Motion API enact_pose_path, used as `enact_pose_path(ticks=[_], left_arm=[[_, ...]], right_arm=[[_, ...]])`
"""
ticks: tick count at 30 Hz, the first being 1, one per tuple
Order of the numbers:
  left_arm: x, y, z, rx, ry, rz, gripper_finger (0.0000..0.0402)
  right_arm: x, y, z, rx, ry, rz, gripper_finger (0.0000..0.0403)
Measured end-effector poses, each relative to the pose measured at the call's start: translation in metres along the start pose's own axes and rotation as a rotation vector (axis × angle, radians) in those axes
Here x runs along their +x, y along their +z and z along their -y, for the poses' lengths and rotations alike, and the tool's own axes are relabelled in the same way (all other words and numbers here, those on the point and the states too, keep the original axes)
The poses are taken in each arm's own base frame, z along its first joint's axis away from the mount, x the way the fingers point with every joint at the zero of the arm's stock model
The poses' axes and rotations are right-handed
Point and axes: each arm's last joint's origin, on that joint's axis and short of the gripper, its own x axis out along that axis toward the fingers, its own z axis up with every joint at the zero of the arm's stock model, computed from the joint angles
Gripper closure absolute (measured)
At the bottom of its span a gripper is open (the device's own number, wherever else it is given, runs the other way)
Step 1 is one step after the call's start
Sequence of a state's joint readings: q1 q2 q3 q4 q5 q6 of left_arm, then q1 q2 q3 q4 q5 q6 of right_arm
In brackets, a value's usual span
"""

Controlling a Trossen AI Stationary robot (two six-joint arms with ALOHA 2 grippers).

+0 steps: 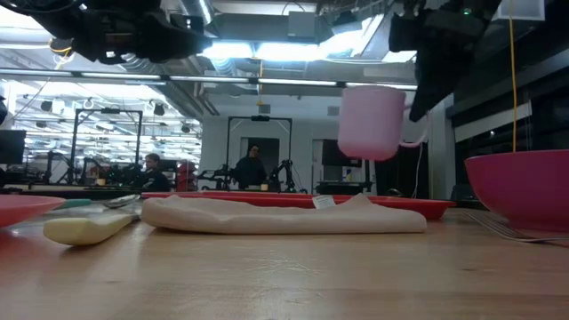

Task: Set up tray
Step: Put the purple mug on the red serving tray

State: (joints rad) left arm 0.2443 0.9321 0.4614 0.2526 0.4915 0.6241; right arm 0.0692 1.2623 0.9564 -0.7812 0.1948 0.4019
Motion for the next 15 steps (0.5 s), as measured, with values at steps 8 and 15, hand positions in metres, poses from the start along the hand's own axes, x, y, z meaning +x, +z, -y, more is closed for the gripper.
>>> enact_pose_path(ticks=[8,15], left_arm=[[0.000,-0.002,-0.004,0.031,0.103,-0.065,0.0392],[0.002,-0.006,-0.007,0.022,0.229,-0.169,0.0355]], right_arm=[[-0.002,0.003,0.002,0.022,-0.004,0.040,0.0347],[-0.009,0.021,0.011,0.065,0.101,0.046,0.0347]])
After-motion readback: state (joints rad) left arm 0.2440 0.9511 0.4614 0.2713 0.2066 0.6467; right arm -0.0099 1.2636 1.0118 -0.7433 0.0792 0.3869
